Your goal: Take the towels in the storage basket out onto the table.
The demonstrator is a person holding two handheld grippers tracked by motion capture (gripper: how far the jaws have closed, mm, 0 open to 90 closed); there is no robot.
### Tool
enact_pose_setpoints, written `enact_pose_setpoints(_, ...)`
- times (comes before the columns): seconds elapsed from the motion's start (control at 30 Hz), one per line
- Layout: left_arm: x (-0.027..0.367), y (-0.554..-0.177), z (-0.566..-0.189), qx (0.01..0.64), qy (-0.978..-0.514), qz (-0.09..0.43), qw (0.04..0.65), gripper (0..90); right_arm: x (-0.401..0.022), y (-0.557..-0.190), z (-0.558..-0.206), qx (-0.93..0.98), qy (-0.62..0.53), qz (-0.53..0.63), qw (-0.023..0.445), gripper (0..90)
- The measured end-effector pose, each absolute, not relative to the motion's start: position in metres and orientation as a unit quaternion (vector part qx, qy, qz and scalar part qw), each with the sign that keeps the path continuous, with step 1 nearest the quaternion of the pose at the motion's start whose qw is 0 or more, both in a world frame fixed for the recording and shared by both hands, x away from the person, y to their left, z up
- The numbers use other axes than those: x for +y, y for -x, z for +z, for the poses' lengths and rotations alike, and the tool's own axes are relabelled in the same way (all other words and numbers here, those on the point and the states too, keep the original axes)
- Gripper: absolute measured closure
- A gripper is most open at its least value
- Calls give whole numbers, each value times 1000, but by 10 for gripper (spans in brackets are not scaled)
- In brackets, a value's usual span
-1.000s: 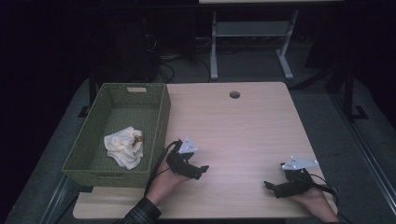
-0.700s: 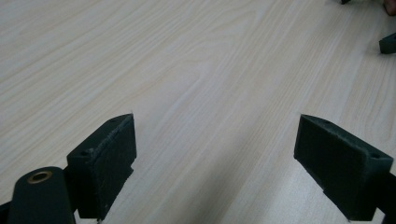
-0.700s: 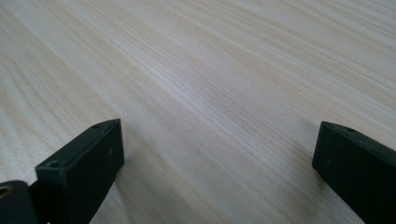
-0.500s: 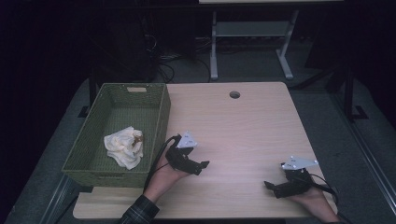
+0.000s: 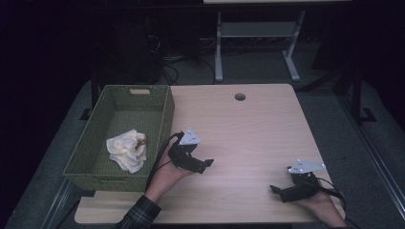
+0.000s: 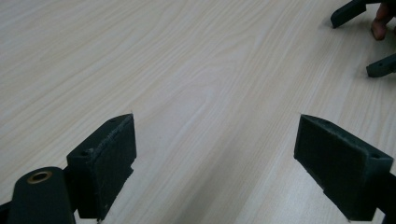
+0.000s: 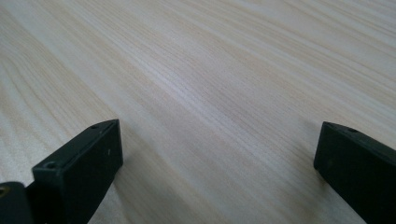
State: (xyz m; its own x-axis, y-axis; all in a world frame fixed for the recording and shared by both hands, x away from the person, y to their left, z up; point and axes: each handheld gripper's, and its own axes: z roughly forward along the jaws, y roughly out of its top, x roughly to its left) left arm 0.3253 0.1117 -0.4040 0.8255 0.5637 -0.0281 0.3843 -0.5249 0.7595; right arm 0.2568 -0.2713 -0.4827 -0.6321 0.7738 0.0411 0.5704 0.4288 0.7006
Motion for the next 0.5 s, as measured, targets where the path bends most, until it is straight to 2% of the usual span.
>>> enact_pose_setpoints(0.5, 113, -332, -386, 271, -866, 107, 406, 123, -271, -257, -483, 833, -403, 350, 145, 8)
